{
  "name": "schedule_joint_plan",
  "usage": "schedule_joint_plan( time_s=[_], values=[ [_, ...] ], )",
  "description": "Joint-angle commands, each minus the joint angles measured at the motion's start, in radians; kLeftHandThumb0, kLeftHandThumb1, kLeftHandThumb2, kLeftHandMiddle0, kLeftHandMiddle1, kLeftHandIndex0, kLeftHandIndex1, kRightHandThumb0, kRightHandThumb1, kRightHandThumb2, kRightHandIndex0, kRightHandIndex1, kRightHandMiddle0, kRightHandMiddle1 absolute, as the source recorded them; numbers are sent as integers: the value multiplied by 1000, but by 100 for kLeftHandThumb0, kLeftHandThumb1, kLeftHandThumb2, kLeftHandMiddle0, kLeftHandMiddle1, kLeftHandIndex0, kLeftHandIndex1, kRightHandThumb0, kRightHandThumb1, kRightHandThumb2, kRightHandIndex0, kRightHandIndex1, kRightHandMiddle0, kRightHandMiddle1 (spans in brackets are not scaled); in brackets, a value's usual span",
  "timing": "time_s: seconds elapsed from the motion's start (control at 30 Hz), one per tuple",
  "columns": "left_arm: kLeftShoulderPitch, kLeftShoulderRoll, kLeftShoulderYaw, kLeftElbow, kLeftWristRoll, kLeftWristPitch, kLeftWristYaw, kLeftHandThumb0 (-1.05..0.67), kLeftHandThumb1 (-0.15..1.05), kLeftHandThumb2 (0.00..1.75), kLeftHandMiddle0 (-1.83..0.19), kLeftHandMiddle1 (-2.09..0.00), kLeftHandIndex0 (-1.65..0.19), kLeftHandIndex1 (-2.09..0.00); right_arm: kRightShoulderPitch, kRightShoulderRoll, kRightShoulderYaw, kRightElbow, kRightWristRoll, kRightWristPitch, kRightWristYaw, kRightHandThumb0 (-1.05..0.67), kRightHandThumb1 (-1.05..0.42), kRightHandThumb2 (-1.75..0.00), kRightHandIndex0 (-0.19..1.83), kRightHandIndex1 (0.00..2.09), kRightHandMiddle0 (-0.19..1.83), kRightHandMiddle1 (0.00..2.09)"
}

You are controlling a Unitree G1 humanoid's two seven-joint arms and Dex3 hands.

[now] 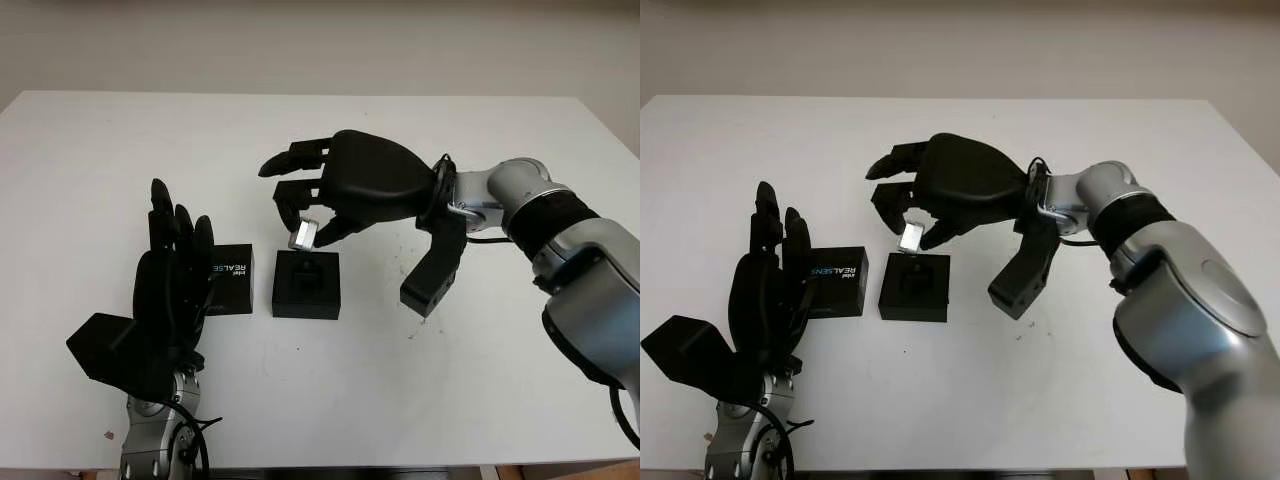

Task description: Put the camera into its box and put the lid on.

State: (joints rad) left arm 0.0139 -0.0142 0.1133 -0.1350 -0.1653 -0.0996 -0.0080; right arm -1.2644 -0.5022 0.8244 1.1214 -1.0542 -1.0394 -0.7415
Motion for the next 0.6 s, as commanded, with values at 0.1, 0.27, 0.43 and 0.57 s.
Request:
schedule_joint_plan(
  time_s=[0.1,0.27,0.43,0.57],
  values=[
    [1,3,2,-9,5,18,5,-65,105,45,19,-5,18,-4,43,-14,-62,-16,66,-32,65,-29,-93,-6,36,45,56,127],
    [3,-1,-1,-19,4,26,9,-65,105,44,19,-5,19,-4,75,-6,-108,-18,119,-54,133,-32,-94,-5,21,73,53,132],
    [5,-1,2,-17,-5,20,1,-64,105,45,19,-4,19,-4,119,18,-181,9,253,-93,306,-30,-94,-6,15,80,50,133],
    [6,-1,2,-18,0,21,4,-65,105,44,19,-4,19,-4,165,51,-255,31,421,-111,534,-31,-96,-6,11,78,49,134]
  ],
)
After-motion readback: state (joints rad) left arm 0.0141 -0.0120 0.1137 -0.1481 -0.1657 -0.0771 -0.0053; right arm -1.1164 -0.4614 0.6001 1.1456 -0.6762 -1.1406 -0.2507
